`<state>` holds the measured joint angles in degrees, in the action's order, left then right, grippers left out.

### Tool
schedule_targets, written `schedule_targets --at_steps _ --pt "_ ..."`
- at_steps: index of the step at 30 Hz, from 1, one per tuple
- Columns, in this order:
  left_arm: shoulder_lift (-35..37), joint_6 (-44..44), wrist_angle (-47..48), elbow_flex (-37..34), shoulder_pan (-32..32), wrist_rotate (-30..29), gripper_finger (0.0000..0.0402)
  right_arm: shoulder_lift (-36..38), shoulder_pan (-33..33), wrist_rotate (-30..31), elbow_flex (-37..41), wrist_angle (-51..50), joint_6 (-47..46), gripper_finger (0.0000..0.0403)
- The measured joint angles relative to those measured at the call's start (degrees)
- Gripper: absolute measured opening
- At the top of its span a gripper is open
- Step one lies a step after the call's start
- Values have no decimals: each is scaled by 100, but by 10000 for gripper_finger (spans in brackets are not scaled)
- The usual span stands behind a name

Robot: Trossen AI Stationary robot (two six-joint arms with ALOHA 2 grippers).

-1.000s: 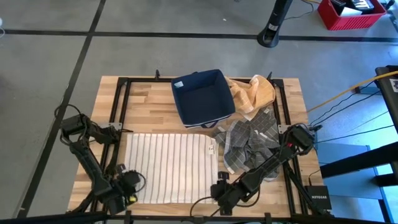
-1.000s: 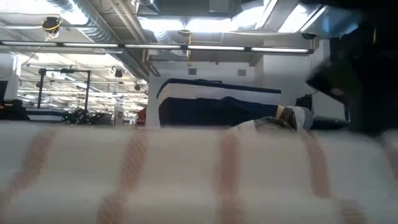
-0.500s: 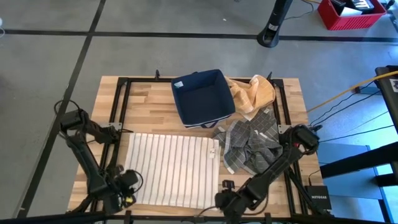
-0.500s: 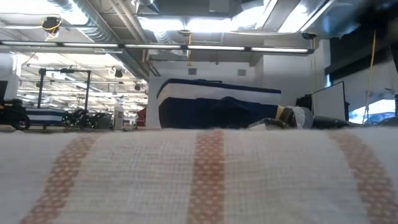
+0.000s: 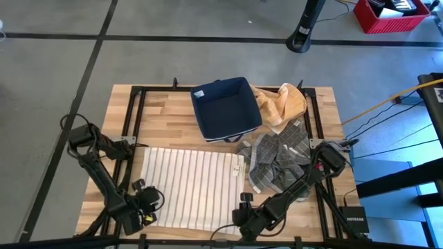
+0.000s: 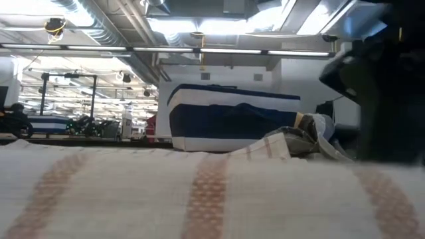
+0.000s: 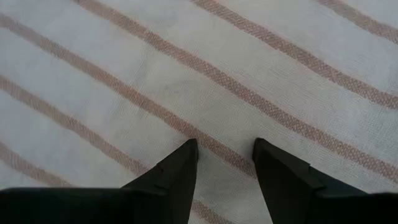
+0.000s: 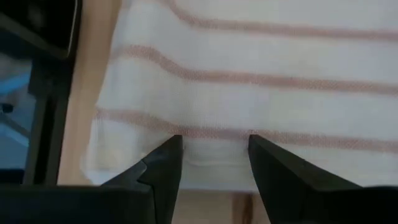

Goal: Fold towel
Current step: Fold the white towel

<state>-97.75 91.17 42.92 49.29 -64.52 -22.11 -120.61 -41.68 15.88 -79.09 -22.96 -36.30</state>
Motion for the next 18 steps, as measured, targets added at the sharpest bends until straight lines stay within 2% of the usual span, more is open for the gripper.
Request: schedule_targets --at_steps 6,9,15,18 --pt "43 560 445 -41 46 27 153 35 21 -392 -46 -319 44 186" --pt "172 491 499 81 122 140 153 162 58 -440 -218 -628 88 186" --pt "440 104 363 511 96 -18 153 447 76 363 -382 -202 74 186" --pt "397 -12 100 529 -50 -51 153 233 78 402 -369 235 73 186"
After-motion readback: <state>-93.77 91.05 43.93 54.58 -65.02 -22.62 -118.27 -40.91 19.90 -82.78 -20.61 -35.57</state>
